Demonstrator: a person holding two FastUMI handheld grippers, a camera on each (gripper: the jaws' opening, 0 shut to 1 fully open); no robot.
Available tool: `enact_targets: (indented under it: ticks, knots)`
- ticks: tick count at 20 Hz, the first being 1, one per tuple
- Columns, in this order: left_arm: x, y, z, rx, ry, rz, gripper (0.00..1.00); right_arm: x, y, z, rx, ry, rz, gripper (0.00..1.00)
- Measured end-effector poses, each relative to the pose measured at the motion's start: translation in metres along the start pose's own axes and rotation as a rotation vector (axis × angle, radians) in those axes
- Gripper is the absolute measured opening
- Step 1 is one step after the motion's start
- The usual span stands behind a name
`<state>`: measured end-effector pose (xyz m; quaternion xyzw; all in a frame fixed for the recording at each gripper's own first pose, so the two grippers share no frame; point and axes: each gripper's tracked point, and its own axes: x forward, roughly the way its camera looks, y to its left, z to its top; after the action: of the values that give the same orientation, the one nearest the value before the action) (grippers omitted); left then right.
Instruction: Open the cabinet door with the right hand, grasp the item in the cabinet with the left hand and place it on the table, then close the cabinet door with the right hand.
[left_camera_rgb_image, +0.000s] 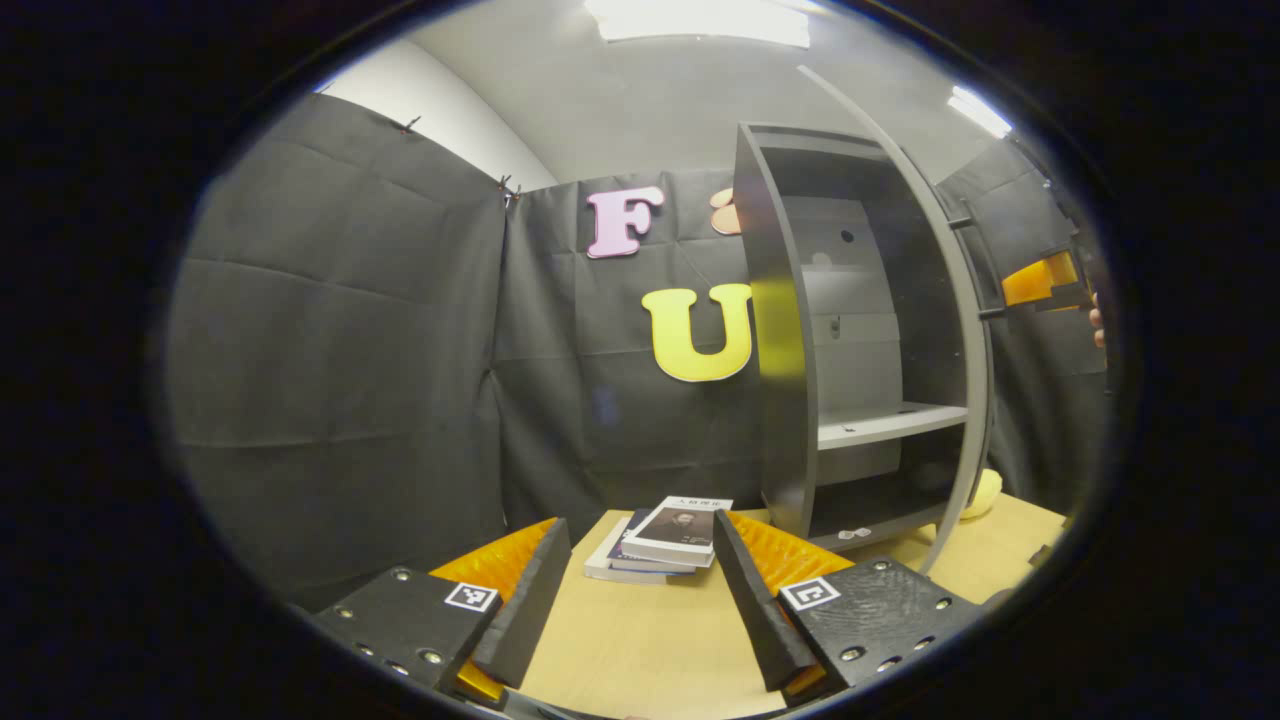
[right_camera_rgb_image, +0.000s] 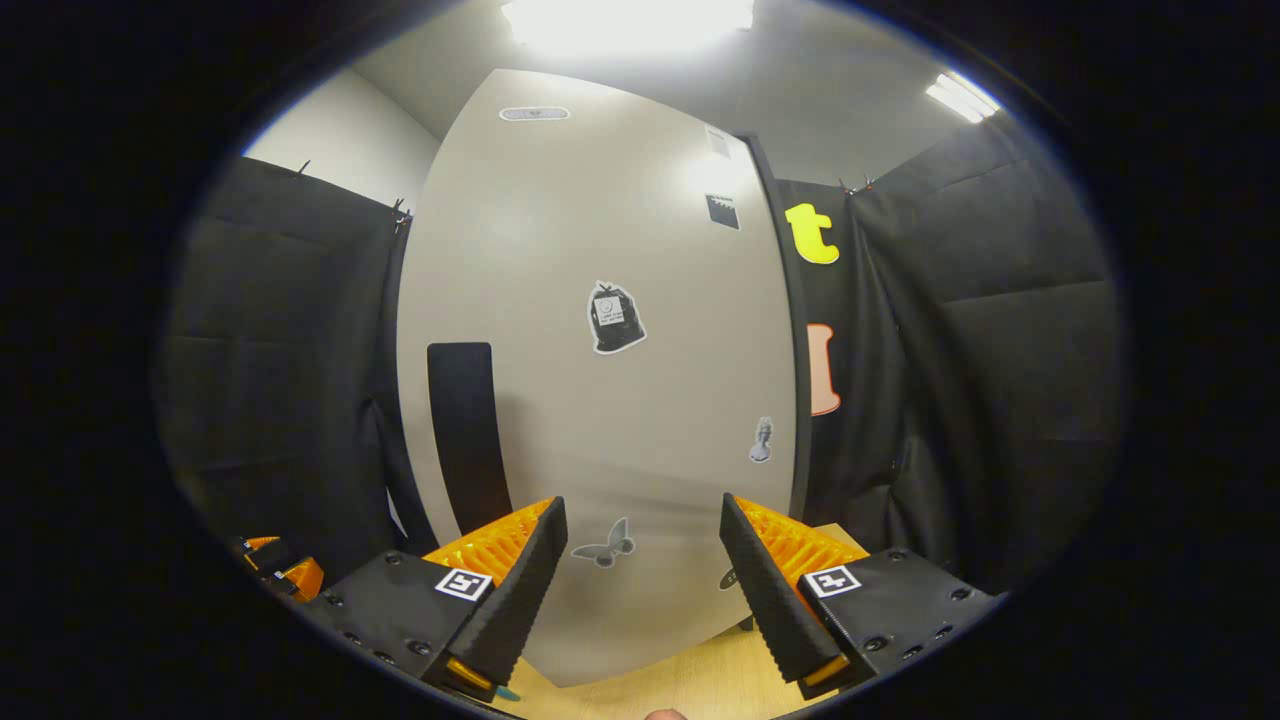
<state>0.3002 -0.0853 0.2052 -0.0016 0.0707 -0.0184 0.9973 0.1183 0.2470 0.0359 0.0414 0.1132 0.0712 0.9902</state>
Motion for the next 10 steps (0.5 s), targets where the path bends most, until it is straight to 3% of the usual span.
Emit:
enact_targets:
  ticks: [5, 10]
  knots:
    - [0.001, -0.007, 0.009, 0.003, 0.005, -0.021, 0.87, 0.002, 0.006, -0.006, 0.008, 0.010, 0.022, 0.97]
    - [0.008, -0.045, 0.030, 0.022, -0.023, -0.057, 0.87, -0.015, -0.027, -0.001, -0.003, -0.008, 0.016, 0.98]
